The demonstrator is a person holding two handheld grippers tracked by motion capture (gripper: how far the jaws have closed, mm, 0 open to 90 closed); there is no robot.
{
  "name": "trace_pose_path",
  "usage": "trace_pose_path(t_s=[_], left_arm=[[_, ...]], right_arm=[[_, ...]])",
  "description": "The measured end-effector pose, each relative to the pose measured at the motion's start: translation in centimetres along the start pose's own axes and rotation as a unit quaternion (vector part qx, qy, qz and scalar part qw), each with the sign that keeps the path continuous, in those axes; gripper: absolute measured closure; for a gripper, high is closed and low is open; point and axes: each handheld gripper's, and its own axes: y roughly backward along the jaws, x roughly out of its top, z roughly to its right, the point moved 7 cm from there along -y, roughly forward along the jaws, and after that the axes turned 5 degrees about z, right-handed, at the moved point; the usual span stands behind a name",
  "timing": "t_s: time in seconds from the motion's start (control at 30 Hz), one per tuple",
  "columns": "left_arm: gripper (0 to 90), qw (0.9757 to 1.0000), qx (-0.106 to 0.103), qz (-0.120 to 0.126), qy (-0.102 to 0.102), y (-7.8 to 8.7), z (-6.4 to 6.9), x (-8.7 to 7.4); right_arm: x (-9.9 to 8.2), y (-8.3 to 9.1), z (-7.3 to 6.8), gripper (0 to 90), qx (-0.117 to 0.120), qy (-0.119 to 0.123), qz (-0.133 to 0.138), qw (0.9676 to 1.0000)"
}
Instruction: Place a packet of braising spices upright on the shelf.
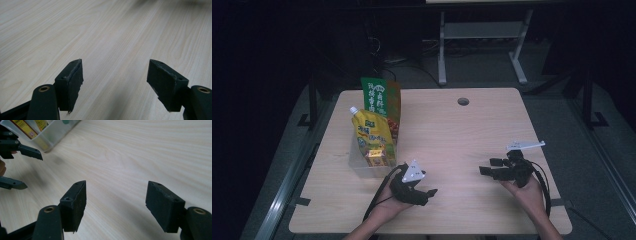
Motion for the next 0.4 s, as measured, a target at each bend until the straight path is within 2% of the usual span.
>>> trace_pose_path(t_s=[0.3,0.4], left_arm=[[28.3,1.0000,-0.004,-0.003,0.000,-0.2,0.2,-0.1],[28.3,1.0000,-0.004,-0.003,-0.002,-0.2,0.3,-0.2]], right_arm=[[-1.3,0.6,-0.3,30.2,-0.009,-0.002,0.004,0.9999],[-1.5,0.9,-0.4,29.8,-0.011,-0.003,0.016,0.9998]])
